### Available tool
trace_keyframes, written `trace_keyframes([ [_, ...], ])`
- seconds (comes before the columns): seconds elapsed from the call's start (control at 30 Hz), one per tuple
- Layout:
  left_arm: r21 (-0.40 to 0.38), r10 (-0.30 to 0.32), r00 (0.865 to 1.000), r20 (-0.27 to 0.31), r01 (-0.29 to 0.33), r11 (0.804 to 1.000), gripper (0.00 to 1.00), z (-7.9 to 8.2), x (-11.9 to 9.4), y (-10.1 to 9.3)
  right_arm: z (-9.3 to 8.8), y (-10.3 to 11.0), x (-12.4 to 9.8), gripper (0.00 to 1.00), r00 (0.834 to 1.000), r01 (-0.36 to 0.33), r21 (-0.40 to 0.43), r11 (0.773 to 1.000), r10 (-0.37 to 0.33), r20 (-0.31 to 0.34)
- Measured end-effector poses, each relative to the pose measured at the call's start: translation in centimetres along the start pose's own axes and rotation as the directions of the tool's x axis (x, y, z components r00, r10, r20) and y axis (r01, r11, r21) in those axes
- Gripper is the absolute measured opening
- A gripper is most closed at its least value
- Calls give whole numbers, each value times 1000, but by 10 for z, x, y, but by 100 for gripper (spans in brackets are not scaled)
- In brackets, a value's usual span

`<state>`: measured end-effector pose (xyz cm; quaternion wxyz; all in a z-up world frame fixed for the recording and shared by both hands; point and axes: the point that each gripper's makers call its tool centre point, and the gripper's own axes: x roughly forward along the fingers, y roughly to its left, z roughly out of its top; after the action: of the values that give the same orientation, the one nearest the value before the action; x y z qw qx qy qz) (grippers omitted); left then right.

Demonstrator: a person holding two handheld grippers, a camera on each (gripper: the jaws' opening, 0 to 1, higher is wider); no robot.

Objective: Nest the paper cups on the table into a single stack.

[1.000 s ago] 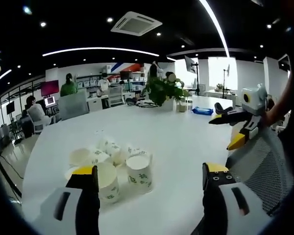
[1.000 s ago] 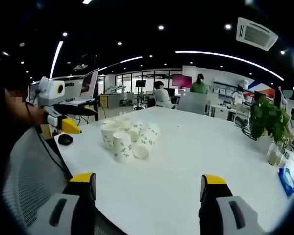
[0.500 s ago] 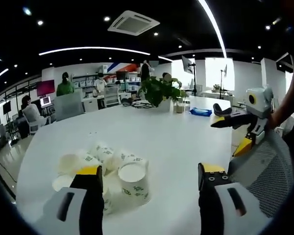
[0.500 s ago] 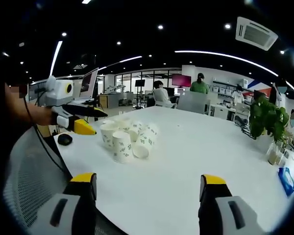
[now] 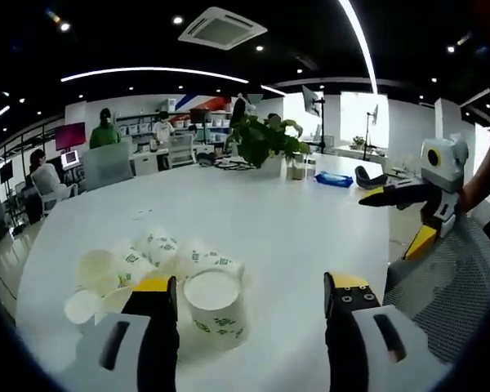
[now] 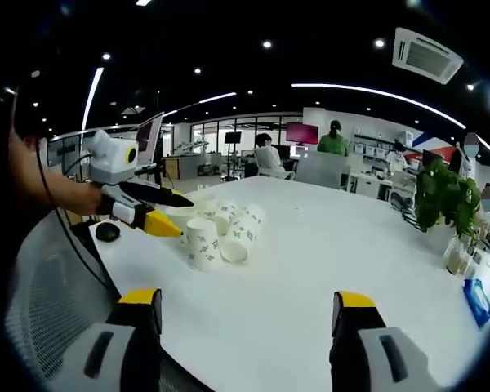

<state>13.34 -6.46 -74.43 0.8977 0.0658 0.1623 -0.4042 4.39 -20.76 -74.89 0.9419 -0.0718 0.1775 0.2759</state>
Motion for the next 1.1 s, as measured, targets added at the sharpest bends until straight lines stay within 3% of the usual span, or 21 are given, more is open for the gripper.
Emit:
trace_keyframes([
  [0.33,27,12,999,-33,-11,1000,64,-5,17,10,-2,0,0,84,1000,-1,-2,1000,1,-12],
  [0.57,47,1,997,-72,3,999,60,-18,34,15,-3,0,0,83,1000,-1,-1,1000,1,-17],
  [0.6,69,10,999,-50,-6,998,61,-16,35,18,-3,0,0,83,1000,-1,-1,1000,1,-18],
  [1.1,44,28,996,-87,-24,999,56,-27,42,31,-5,1,0,80,999,-4,1,1000,4,-32],
])
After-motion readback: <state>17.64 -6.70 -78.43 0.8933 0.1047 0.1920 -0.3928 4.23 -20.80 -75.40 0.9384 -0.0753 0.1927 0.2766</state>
